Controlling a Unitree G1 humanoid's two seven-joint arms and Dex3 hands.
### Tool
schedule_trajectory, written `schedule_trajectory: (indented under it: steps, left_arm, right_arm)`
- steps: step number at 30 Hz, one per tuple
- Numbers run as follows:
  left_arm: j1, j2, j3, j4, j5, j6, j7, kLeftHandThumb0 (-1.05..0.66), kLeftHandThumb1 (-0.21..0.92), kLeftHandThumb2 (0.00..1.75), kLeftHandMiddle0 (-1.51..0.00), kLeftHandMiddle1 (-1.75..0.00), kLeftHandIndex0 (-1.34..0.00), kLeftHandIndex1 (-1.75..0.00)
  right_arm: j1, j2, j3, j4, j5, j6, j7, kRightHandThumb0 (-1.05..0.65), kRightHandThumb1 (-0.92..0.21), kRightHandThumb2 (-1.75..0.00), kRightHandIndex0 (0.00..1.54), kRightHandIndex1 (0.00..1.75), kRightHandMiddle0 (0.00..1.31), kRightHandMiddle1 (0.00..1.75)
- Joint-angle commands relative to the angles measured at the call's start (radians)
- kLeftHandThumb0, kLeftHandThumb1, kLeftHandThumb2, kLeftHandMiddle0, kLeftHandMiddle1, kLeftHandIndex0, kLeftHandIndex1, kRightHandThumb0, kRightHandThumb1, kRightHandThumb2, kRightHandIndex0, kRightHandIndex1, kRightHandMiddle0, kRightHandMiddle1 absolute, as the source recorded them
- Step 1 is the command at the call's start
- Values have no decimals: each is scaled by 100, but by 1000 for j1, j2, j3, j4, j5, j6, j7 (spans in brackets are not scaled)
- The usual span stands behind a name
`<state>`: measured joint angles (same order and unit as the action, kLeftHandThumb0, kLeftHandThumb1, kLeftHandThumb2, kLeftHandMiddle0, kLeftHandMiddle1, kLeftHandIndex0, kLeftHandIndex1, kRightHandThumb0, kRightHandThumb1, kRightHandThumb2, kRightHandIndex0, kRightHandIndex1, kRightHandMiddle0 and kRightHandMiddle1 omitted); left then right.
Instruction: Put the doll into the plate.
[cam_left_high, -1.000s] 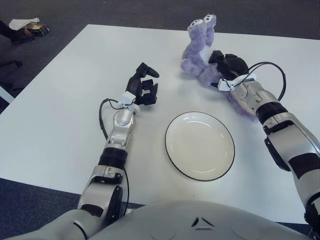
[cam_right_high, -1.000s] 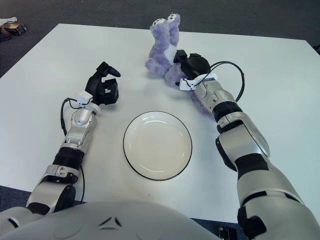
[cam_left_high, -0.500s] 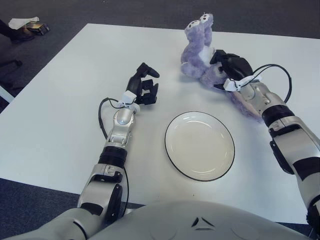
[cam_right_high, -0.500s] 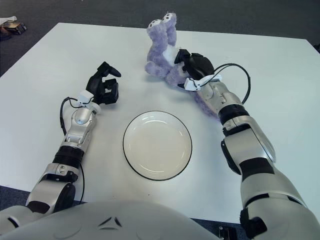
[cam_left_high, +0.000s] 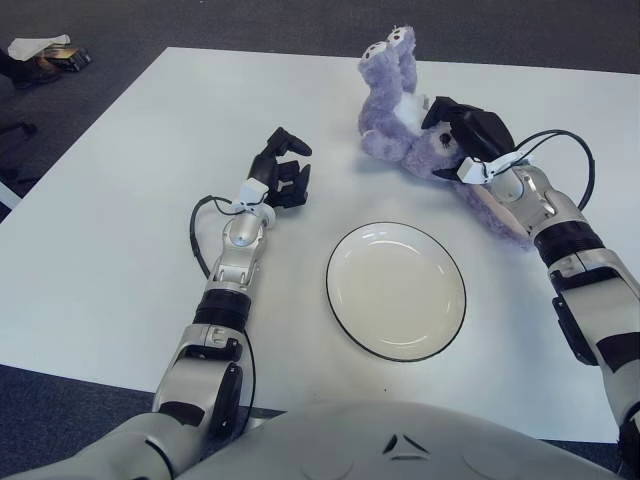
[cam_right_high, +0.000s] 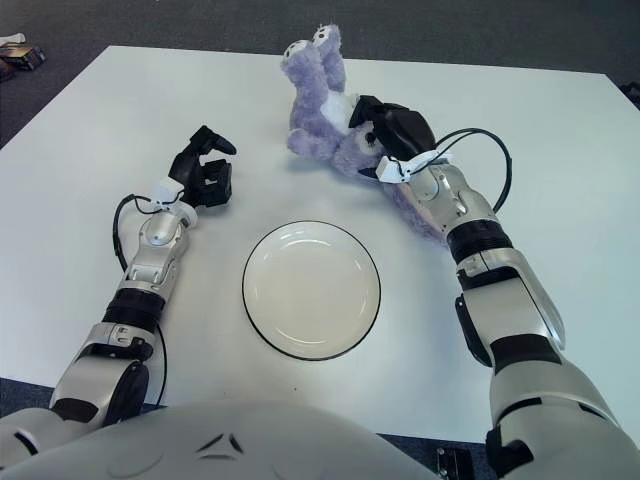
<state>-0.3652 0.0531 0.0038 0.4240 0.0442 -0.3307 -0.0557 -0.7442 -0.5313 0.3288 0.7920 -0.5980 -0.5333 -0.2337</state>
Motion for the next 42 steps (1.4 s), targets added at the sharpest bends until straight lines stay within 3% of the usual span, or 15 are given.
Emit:
schedule_trajectory:
  steps: [1,13,25,35,41,42]
  left_arm:
    - [12,5,16,9,-12,43,10,-39,62,94,-103,-175,-38,-175]
    - [12,13,30,1,3,66,38,-39,64,91,-101,-175,-36,-175]
    - [8,19,32,10,12,51,56,-39,65,90,-101,-175,-36,-175]
    - [7,21,31,15,8,52,56,-39,65,90,-99,-175,-36,-175]
    - [7,23,28,15,18,55,66,-39,65,90,-99,-175,-36,-175]
    - [7,23,27,15,17,57,66,-39,64,90,-99,-175,-36,-175]
  right_arm:
    - [11,-8,-36,-70,25,-1,3,0,-9,-156,82,165,55,175]
    - [35,-1,-92,-156,60,-2,33,0,-9,-158,79,172,55,175]
    - [55,-1,-135,-257,69,58,70,0,-7,-160,81,172,56,175]
    - [103,0,-180,-409,124,114,160,0,-6,-161,82,171,56,175]
    - [118,-3,-200,-451,182,91,220,0,-4,-164,83,174,58,175]
    - [120,-4,-202,-454,188,86,226,-10,-8,-159,91,174,59,175]
